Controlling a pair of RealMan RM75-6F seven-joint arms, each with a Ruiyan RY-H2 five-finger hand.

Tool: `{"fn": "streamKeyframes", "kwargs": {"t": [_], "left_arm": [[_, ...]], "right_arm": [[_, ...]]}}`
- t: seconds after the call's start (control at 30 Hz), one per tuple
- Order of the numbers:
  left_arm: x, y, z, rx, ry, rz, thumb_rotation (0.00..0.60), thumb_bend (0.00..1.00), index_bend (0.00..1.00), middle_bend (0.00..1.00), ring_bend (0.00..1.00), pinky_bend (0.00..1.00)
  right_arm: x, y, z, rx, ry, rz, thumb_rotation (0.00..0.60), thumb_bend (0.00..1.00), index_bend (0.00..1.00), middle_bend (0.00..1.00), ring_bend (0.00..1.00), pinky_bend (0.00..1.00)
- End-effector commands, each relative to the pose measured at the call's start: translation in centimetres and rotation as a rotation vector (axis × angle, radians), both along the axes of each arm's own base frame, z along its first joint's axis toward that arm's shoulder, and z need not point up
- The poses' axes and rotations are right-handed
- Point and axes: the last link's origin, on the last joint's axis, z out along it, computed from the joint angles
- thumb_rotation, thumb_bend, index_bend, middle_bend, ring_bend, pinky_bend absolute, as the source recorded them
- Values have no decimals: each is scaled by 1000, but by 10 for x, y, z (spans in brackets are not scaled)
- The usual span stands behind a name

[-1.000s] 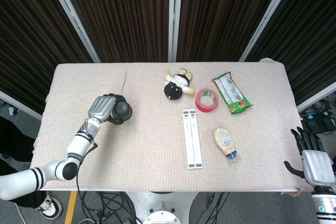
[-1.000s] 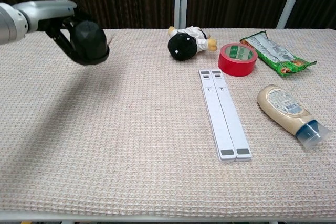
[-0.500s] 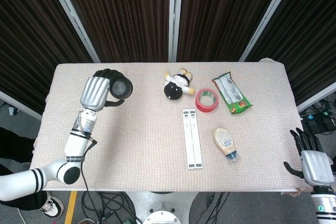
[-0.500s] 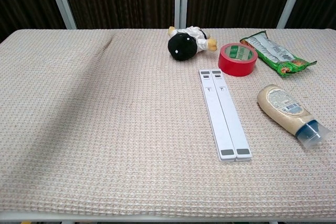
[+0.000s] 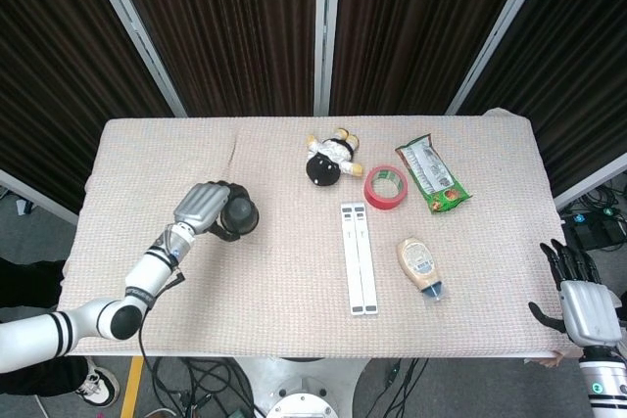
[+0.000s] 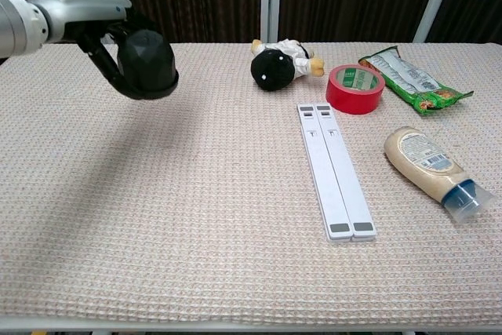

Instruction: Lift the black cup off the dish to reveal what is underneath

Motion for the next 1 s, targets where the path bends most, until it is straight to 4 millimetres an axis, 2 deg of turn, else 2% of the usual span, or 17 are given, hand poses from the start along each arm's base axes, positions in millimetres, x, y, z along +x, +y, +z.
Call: {"fn": "streamKeyframes", "kwargs": {"t": [0.03, 0.13, 0.27, 0.37, 0.47, 0.6, 0.7, 0.77, 0.8, 0.87, 0.97, 1.0], "left_arm": [[7, -6, 3, -16, -124, 21, 600, 208, 408, 442, 267, 289], [31, -25, -11, -97, -206, -61, 600, 208, 408, 442, 267, 289], [64, -62, -25, -266, -329, -151, 600, 208, 408, 442, 267, 289], [68, -66, -27, -296, -353, -162, 600, 208, 408, 442, 267, 289], [56, -45, -22, -226, -328, -132, 600, 208, 408, 442, 268, 289], [13, 16, -2, 2, -200, -5, 600, 208, 408, 442, 267, 289], [-19, 58, 21, 159, -86, 107, 600, 208, 408, 443, 267, 289], [-30, 71, 28, 194, -84, 181, 600, 207, 408, 443, 268, 289], [-29, 71, 25, 177, -90, 193, 600, 208, 407, 443, 267, 289], [-16, 59, 13, 132, -57, 124, 600, 208, 406, 443, 267, 289], [26, 6, -19, 3, -139, -31, 600, 208, 405, 446, 268, 289], [45, -21, -30, -69, -180, -100, 600, 208, 404, 451, 270, 289]], "right_arm": [[0, 0, -1, 1, 1, -2, 600, 130, 0, 0, 0, 0], [-1, 0, -2, 4, 2, -7, 600, 131, 0, 0, 0, 0], [-2, -1, -3, 8, 2, -12, 600, 131, 0, 0, 0, 0], [-3, -1, -2, 8, 2, -14, 600, 130, 0, 0, 0, 0], [-5, -1, -1, 5, 1, -21, 600, 131, 0, 0, 0, 0], [-7, -2, 0, -1, -1, -27, 600, 131, 0, 0, 0, 0], [-7, -1, 0, -2, -2, -28, 600, 131, 0, 0, 0, 0], [-8, -1, 0, -4, -2, -31, 600, 131, 0, 0, 0, 0], [-9, -2, 0, -3, -3, -33, 600, 131, 0, 0, 0, 0], [-10, -3, -2, 1, -4, -39, 600, 131, 0, 0, 0, 0], [-11, -3, -5, 18, -2, -45, 600, 131, 0, 0, 0, 0], [-11, -2, -5, 19, -2, -45, 600, 131, 0, 0, 0, 0]]}}
